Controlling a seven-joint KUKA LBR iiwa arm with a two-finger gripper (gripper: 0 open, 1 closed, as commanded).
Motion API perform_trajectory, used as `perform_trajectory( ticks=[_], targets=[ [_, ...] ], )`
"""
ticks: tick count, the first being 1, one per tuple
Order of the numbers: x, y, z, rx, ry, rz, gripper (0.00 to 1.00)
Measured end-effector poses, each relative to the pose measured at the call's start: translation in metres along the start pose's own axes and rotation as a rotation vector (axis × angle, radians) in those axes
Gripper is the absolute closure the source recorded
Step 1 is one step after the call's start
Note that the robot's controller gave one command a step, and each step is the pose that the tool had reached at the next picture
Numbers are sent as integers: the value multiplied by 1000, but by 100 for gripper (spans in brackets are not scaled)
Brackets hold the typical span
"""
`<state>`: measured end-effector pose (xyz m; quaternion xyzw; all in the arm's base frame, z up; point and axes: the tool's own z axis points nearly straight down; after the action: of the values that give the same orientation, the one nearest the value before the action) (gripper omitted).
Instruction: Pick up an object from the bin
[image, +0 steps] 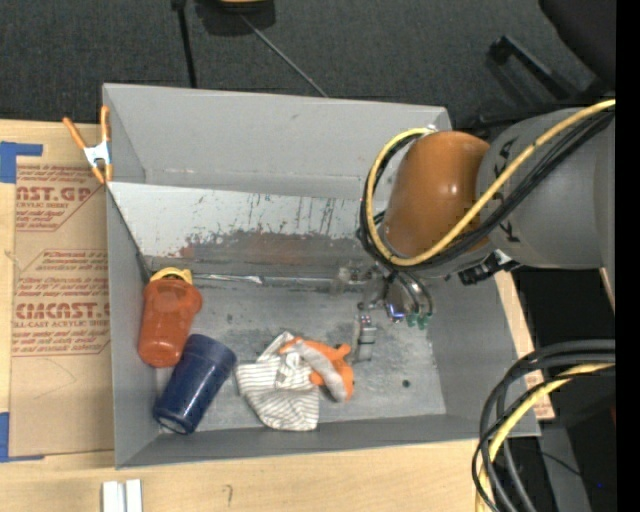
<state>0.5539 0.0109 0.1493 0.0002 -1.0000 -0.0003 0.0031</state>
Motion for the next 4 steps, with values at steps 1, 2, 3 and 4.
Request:
perform_trajectory(
  ticks=[1,2,3,4],
  targets=[
    [-2,0,-5,0,-7,0,0],
    [14,52,50,3,-14,-277,0],
    [17,82,84,-1,-3,-375,0],
    [26,79,50,2,-8,-503,0]
  ],
)
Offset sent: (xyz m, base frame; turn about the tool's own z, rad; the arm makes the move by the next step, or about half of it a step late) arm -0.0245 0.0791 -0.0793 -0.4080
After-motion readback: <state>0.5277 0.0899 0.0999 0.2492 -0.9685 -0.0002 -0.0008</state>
